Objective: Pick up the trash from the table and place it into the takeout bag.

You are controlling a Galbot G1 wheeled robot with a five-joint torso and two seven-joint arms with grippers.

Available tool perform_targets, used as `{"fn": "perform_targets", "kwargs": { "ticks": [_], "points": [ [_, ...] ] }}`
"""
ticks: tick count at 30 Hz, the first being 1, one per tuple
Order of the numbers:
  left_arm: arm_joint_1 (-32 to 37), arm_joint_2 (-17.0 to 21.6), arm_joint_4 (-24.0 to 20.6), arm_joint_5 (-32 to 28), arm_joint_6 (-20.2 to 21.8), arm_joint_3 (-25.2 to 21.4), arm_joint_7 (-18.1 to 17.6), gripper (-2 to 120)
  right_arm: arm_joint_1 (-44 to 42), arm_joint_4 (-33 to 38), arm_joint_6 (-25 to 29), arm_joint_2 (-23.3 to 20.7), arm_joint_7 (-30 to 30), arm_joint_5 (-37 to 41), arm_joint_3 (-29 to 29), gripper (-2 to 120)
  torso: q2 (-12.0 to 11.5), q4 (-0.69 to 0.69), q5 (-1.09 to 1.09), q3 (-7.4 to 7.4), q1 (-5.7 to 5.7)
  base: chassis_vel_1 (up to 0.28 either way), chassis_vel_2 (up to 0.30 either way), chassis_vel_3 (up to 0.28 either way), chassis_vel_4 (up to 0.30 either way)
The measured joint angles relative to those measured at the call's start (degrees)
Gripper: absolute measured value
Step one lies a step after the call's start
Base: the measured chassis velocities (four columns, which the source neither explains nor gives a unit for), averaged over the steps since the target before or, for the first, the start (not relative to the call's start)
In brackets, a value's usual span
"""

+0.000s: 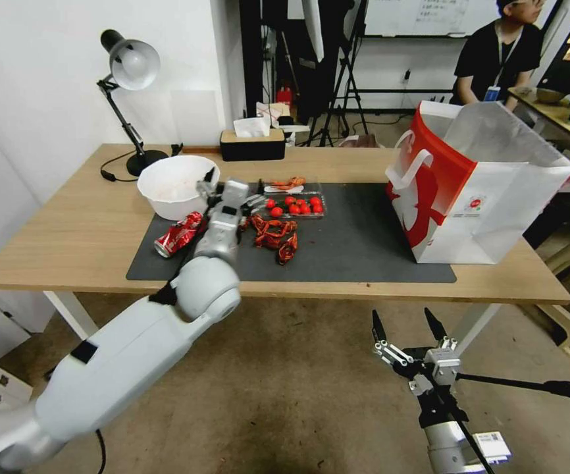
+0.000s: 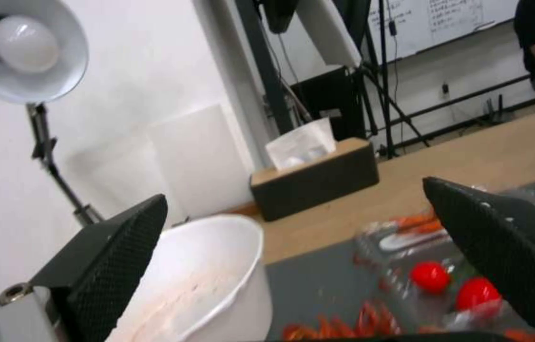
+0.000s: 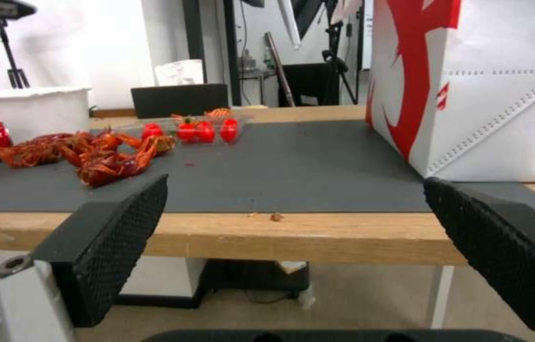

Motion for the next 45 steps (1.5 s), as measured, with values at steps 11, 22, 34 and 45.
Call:
{"fn": "perform_targets", "kwargs": {
  "ticks": [11,22,34,45],
  "points": [
    [11.46,1.91,-4.00,1.51,-1.89,-8.18,1.61,100,0.15,-0.01,-0.29,-0.23,0.00,-0.41,-0.49,100,0.00,0.00,0.00,0.00,0.00,0.000,0.000,0.000,0.000],
    [24.93,0.29,-6.41,4.59,-6.55,-15.27,4.55,100,0.15,0.32,-0.47,-0.77,0.01,-0.53,-0.53,100,0.00,0.00,0.00,0.00,0.00,0.000,0.000,0.000,0.000],
    [35.05,-3.66,-7.97,7.24,-12.43,-20.74,12.24,100,-0.02,0.59,-0.59,-1.41,0.07,-0.22,-0.05,100,0.00,-0.01,0.00,0.00,0.00,0.000,0.000,0.000,0.000],
    [39.82,-5.32,-9.21,6.25,-12.67,-25.59,16.27,100,-0.04,0.50,-0.60,-1.36,0.09,-0.18,0.00,100,0.00,0.00,-0.01,0.00,0.01,0.000,0.000,0.000,0.000]
  ]
}}
